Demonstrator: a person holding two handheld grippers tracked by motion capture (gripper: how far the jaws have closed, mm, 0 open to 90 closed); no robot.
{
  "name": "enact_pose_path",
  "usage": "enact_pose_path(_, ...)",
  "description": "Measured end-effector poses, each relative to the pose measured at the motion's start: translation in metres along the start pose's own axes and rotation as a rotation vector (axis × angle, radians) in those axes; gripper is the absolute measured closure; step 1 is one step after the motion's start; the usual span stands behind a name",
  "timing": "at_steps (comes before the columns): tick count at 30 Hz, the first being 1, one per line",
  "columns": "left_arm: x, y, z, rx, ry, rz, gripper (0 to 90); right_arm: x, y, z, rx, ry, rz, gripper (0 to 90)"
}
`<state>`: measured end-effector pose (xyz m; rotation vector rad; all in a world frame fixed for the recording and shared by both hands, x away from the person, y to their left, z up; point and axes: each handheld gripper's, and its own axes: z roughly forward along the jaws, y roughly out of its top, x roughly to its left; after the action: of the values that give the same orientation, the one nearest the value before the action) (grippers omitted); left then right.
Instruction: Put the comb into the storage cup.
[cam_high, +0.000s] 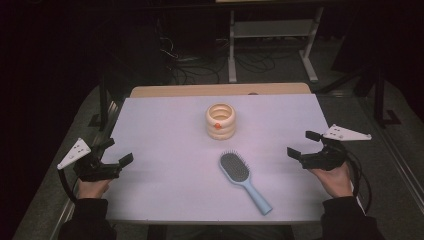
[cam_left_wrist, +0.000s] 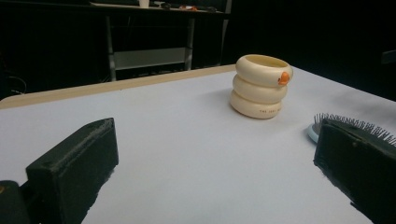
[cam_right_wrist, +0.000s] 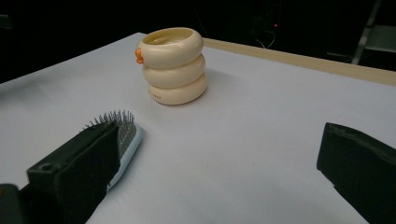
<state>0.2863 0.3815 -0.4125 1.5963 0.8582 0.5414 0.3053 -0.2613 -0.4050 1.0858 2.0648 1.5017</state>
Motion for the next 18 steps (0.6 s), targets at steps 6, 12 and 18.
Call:
enact_pose_path(6,-0.0001,-0.0002,0.0002,-0.004,-0.002,0.0,0.0,0.0,0.0,-0.0022,-0.007,0.005,0.004,0.0)
enact_pose_path(12,-0.0002,-0.001,-0.0008,-0.019,-0.006,-0.006,0.0,0.0005,0.0,-0.0021,-0.004,0.008,0.004,0.0)
enact_pose_path(18,-0.0012,-0.0019,0.0009,-0.011,-0.011,-0.006,0.0,0.0003,0.0004,-0.0016,-0.003,0.009,0.003,0.0)
